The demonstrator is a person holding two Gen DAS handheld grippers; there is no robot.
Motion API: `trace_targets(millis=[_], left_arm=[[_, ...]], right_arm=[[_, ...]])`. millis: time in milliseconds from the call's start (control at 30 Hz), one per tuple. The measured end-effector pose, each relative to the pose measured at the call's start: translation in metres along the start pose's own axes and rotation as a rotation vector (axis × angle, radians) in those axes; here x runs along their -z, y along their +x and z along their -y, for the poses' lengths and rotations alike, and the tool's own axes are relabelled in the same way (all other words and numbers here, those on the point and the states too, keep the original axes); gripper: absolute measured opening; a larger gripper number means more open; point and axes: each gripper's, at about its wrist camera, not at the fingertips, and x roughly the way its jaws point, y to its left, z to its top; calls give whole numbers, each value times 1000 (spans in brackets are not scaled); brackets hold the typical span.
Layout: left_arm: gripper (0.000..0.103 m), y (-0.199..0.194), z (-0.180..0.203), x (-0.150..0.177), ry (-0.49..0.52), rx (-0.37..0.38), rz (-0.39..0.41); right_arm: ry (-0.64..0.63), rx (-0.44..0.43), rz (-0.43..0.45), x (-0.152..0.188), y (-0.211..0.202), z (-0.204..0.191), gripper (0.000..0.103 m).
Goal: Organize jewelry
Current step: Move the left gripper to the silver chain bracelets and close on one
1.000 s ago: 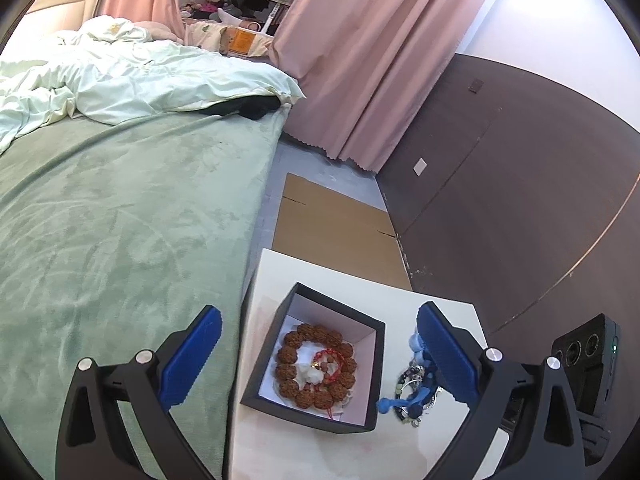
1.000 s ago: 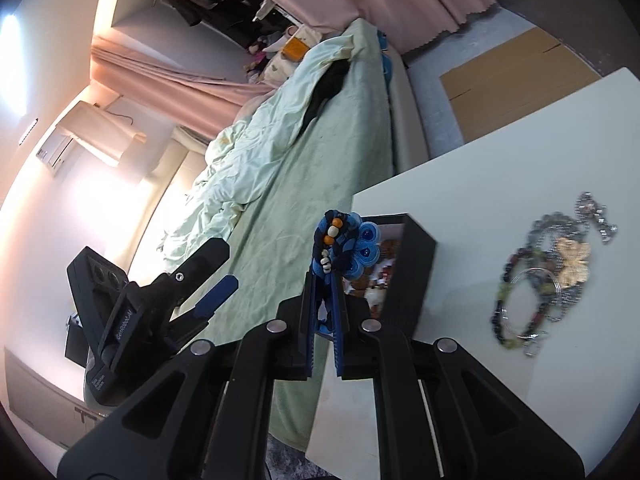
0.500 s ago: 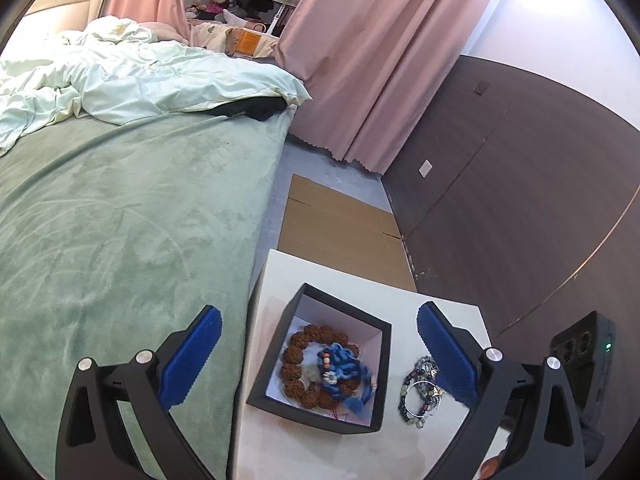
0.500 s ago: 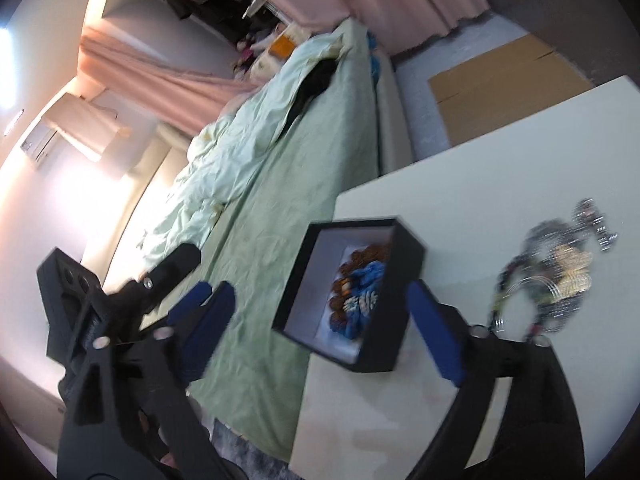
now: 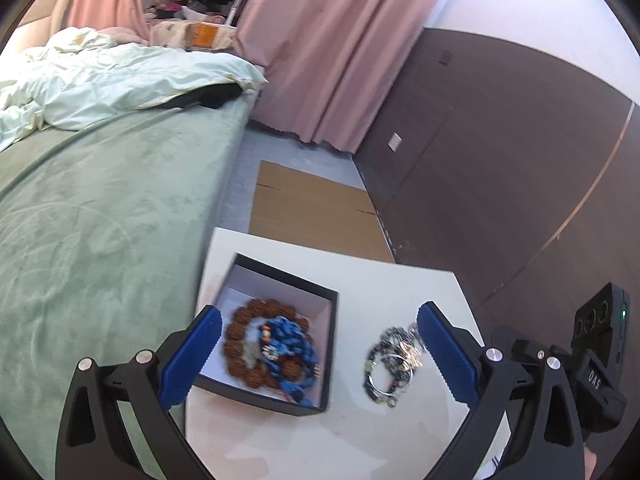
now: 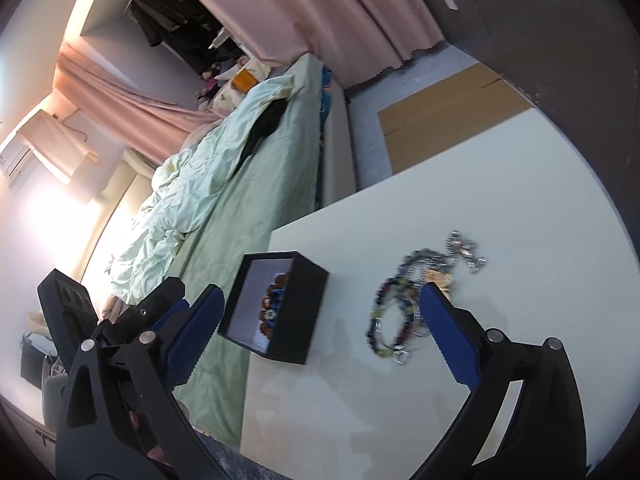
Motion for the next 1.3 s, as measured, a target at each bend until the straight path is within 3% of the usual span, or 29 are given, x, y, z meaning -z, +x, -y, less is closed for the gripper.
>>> trace_targets(millis=[300, 467, 567, 867, 1100, 1300], left_arm=[[95, 19, 46, 22, 108, 70, -65], [91, 35, 67, 35, 158, 94, -111], [88, 46, 76, 43, 180, 97, -141], [70, 83, 98, 69, 271, 69, -246], [59, 107, 112, 84, 329, 48, -287], [43, 126, 115, 91, 357, 22, -315]], right_arm=[[69, 31, -6, 1, -27, 34, 97], [101, 119, -4, 1, -36, 47, 97], [134, 129, -10, 0, -41, 58, 97], [193, 70, -41, -3, -49, 79, 97], [189, 65, -66, -5, -46, 80, 97], [205, 73, -73, -9, -44, 87, 97]])
